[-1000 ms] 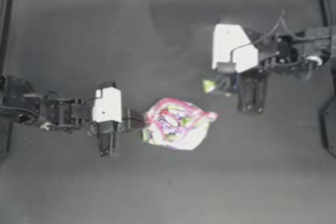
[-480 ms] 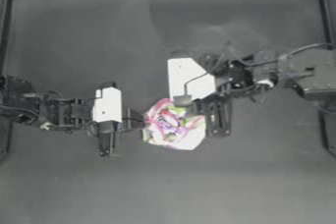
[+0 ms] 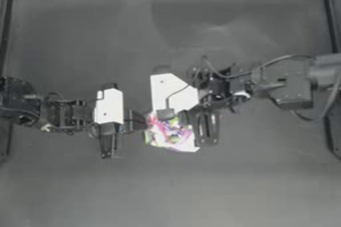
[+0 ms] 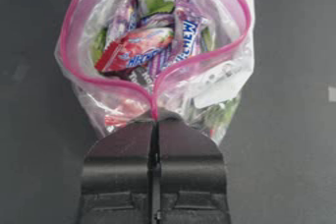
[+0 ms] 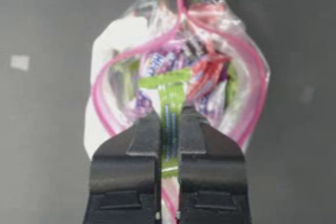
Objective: Put candy in bag
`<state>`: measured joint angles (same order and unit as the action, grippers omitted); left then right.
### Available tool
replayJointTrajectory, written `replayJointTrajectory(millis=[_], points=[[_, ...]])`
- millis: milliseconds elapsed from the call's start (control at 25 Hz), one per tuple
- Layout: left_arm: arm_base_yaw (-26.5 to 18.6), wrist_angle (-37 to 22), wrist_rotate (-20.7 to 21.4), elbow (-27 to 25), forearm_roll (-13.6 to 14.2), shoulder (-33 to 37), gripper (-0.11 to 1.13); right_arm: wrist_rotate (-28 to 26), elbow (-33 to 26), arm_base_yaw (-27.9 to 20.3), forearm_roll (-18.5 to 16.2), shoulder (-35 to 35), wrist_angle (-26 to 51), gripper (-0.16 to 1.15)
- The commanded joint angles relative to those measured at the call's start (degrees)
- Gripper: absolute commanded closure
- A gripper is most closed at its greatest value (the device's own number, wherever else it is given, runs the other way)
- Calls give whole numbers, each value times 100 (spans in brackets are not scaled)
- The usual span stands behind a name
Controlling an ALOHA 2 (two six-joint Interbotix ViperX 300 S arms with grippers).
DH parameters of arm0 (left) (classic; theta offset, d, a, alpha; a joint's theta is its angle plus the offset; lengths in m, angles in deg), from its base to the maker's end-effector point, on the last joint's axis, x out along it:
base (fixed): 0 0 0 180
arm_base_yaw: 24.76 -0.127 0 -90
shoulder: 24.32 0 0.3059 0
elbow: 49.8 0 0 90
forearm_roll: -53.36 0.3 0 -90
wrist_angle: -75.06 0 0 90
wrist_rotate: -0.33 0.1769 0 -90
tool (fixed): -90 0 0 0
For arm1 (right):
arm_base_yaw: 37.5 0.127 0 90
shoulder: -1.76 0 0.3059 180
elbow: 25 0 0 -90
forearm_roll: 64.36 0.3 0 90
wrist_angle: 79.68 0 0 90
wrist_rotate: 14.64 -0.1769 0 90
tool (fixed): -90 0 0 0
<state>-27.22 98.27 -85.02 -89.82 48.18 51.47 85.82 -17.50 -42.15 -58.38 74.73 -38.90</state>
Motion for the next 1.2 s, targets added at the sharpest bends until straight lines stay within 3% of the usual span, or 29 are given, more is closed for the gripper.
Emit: replayJointTrajectory(millis=[40,200,480,840,1200], points=[[9,35,9,105,9,70,98,9,-158,9,-26,44,-79,77],[18,35,9,105,9,70,98,0,-176,9,-79,-53,-123,70],[26,35,9,105,9,70,98,-44,-185,-9,-97,-70,-123,28],[44,35,9,105,9,97,98,-53,-264,-18,-114,88,35,26],[44,9,26,97,18,404,98,-79,35,-62,-114,1055,-149,26]])
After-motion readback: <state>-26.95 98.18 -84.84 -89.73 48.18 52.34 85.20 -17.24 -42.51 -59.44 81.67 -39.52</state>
